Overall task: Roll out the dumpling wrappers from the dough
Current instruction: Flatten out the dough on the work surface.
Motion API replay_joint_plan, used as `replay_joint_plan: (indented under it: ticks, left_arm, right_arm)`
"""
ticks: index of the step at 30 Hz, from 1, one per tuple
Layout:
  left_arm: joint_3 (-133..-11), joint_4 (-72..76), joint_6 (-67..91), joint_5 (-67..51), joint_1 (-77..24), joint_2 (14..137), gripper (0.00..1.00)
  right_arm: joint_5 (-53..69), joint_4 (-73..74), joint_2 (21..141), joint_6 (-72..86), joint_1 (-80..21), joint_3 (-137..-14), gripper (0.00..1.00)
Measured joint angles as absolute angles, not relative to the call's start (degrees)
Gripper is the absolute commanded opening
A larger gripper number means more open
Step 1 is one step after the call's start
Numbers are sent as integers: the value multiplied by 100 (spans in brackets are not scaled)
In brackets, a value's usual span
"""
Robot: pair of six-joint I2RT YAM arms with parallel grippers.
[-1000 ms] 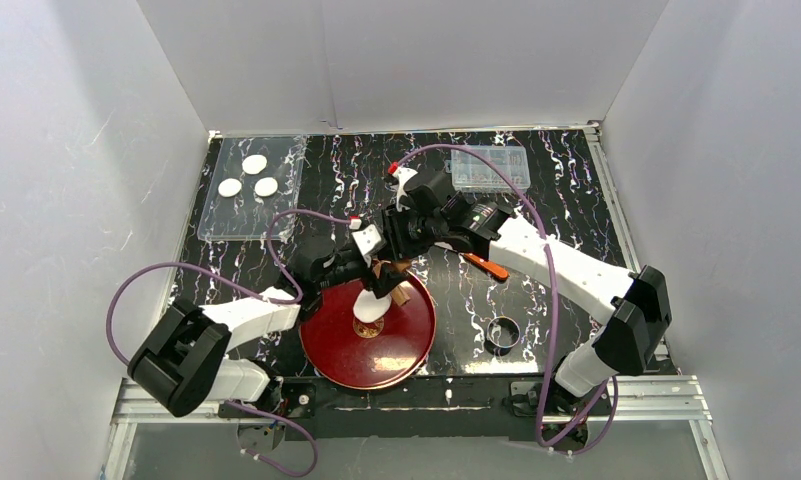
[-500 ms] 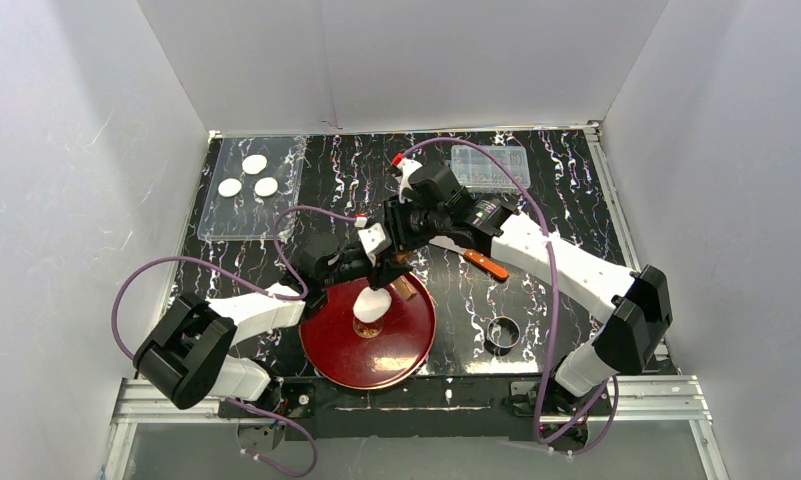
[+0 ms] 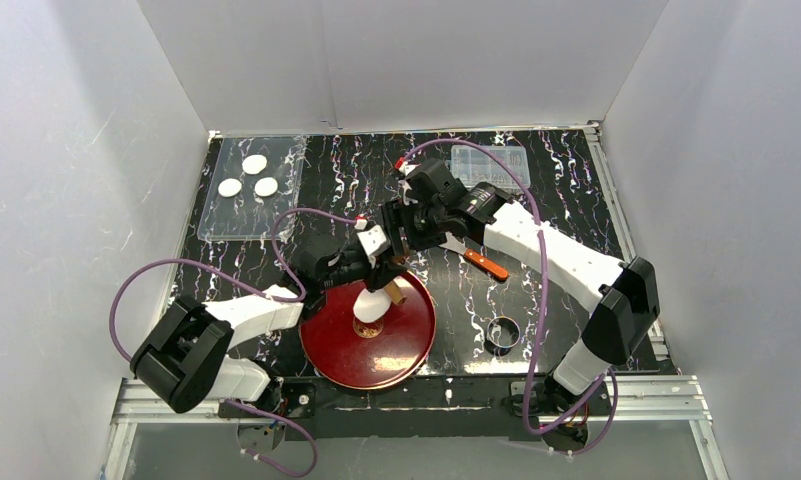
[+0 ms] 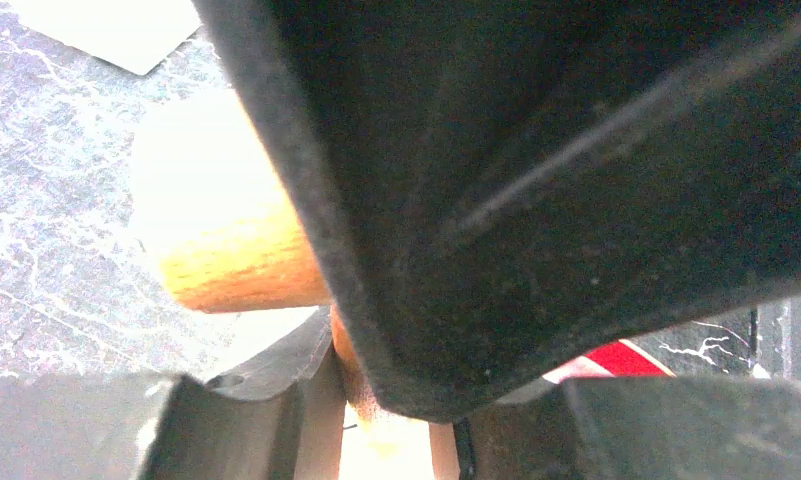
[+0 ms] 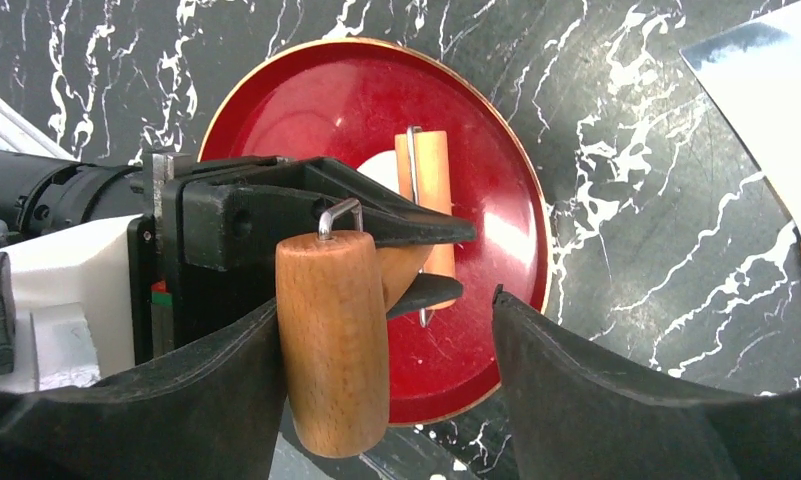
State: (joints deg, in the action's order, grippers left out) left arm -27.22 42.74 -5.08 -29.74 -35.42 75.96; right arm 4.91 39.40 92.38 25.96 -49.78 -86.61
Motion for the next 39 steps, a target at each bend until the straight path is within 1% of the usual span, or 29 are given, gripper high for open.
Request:
replay_joint_plan:
  ticks: [4,6,7,12,13,17,21,23,26,31,39]
  left_arm:
    - [-2722,4189,-572,-2974,-3553,7596,0]
    - [-2722,4106,-580,-2956,-3553,7599,0]
    - [-2722,4056,-587,-2939,-3548,7599,0]
    - [-2722,3778,-633,-2895,-3531,7603,0]
    - [-2720,3719,-620,-2871,-3529,7607,0]
    - [-2705,3483,-552,-2762,-3514,7542,0]
    - [-2834,2657,-554,-2554,-3511,7164,0]
    - [-2794,2617,-554,-2445,-3511,7048,0]
    - [-2545,3157,-506,-2427,-3507,7161,0]
    - [-2434,3999,-290,-2488,-3500,7734,0]
    - [-2388,4609,-270,-2593,-3625,8350,0]
  right_arm:
    - [582,4066,9240,2609,-5004,-8711,49]
    - [696,4064,9244,2593,-5046,-8735,45]
    - [753,4071,9251,2591,-5063,-8753,40]
    - [858,4104,9400,2484,-5057,-8764,6]
    - [899,4106,9443,2491,-5052,-8766,1]
    - [1000,4095,9568,2495,-5013,-8796,1]
    - [1125,4032,9598,2519,-5011,-8799,1]
    - [1192,3924,9596,2510,-5019,-8799,1]
    - [1173,3811,9603,2477,-5074,-8718,1]
    - [657,3651,9594,2290,-5076,-8468,1]
    - [36,3573,9470,2233,-5076,-7933,1]
